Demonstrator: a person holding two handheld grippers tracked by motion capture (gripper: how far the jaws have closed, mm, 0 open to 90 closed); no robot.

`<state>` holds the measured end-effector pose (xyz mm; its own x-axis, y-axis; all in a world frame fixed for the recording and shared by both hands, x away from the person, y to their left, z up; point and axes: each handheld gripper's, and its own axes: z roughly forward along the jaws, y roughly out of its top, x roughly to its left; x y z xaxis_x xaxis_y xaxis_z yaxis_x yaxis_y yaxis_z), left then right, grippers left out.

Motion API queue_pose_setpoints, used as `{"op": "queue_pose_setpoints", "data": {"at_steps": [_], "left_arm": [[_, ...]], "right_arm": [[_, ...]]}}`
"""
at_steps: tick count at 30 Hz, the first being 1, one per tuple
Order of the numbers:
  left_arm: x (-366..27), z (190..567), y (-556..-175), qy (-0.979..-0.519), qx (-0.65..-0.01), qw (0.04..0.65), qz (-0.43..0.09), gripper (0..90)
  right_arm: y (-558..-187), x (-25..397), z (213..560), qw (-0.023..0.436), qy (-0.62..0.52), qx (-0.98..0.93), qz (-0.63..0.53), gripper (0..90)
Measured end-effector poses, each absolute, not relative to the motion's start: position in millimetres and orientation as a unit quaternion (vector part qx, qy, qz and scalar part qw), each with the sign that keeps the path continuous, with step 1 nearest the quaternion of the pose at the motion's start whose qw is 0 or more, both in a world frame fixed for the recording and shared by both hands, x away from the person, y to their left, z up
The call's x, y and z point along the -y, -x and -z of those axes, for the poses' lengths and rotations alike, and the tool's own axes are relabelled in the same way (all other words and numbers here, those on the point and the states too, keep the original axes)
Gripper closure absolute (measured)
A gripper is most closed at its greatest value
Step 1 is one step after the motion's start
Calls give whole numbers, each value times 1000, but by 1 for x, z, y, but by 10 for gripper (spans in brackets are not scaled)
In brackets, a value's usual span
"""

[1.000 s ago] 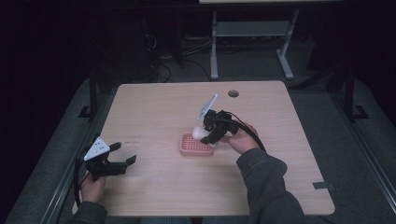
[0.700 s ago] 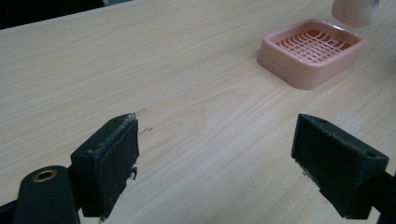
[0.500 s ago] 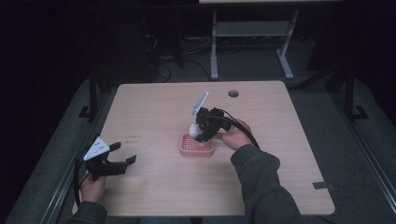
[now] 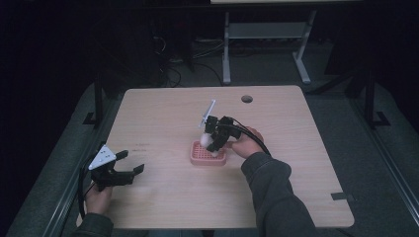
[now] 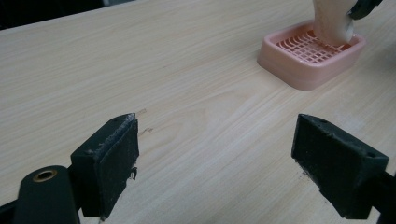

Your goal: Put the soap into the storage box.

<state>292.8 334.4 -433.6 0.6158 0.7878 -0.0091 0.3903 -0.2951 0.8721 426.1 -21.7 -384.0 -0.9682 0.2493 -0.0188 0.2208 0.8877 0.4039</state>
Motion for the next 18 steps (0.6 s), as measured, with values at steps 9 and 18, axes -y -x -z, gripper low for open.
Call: {"op": "queue_pose_setpoints", "data": {"at_steps": [9,18], "left_arm": [[-334,434,-293,-774,-381,456,-218,144],[-334,434,-293,-774,-381,456,-218,144]], "right_arm": [[-430,14,393,37,-122,-974,-187,489],[-432,7,399,39,-119,-976,-181,488]]}}
